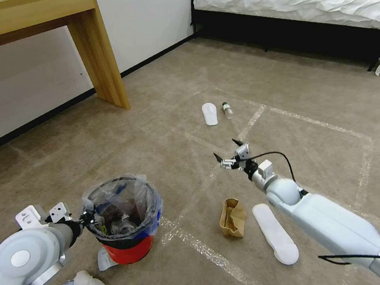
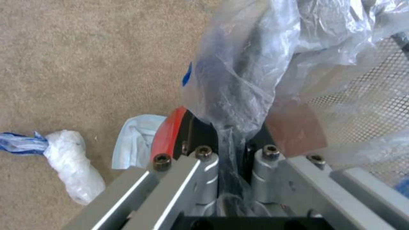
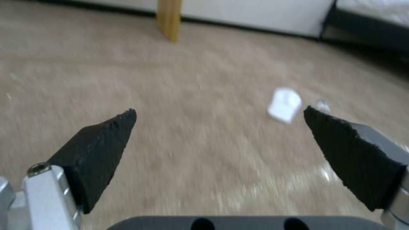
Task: Pick up the trash bin and place the garbage on the floor into it.
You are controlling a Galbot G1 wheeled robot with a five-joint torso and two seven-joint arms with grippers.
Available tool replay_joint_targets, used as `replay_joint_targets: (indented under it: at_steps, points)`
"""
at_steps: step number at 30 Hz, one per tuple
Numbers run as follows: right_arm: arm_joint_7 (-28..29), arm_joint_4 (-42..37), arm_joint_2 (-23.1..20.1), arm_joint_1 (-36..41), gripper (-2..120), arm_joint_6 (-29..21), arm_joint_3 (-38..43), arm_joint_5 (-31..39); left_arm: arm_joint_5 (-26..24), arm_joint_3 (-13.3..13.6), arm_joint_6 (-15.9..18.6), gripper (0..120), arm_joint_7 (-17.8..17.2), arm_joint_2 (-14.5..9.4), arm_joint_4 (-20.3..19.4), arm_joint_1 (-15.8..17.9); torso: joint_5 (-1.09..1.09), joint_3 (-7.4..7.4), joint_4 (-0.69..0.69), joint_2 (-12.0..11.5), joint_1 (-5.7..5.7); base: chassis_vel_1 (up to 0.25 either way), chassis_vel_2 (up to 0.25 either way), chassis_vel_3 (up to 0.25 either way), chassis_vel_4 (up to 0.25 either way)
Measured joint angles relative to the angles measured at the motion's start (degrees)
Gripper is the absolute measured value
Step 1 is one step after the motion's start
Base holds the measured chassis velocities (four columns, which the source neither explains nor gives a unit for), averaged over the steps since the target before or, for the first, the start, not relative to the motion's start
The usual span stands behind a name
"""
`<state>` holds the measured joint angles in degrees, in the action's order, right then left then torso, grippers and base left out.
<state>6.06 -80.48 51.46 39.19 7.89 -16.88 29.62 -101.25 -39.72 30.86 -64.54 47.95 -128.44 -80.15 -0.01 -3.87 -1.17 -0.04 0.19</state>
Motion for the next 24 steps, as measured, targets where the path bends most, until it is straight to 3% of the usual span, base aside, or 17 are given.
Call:
replay_joint_targets:
  at_steps: [8,13,19,24]
  points:
    - [4.99,-2.26,-0.36,3.06,100,-6.08,0.0,1.4,0.14,0.01,0.08,4,0.01,-0.01,-0.15,-0.32,-0.01,0.0,0.0,0.0,0.0,0.0,0.0,0.0,0.0]
    - [7.38,-5.81,-1.12,5.53,100,-9.78,0.21,5.97,0.41,0.17,0.15,4,0.02,-0.08,-0.33,-0.74,0.0,0.0,0.0,0.0,0.0,0.0,0.0,0.0,0.0]
    - [7.79,-10.78,-3.08,6.07,100,-10.14,0.14,8.9,0.46,0.42,0.16,4,0.03,-0.24,-0.35,-0.74,0.0,0.0,0.01,0.0,0.0,0.0,0.0,0.0,0.0]
    - [3.27,-14.56,-6.95,5.73,100,-6.85,-0.26,9.06,0.5,0.57,0.16,4,0.03,-0.23,-0.25,-0.67,-0.01,0.0,0.0,0.0,0.0,0.0,0.0,0.0,0.0]
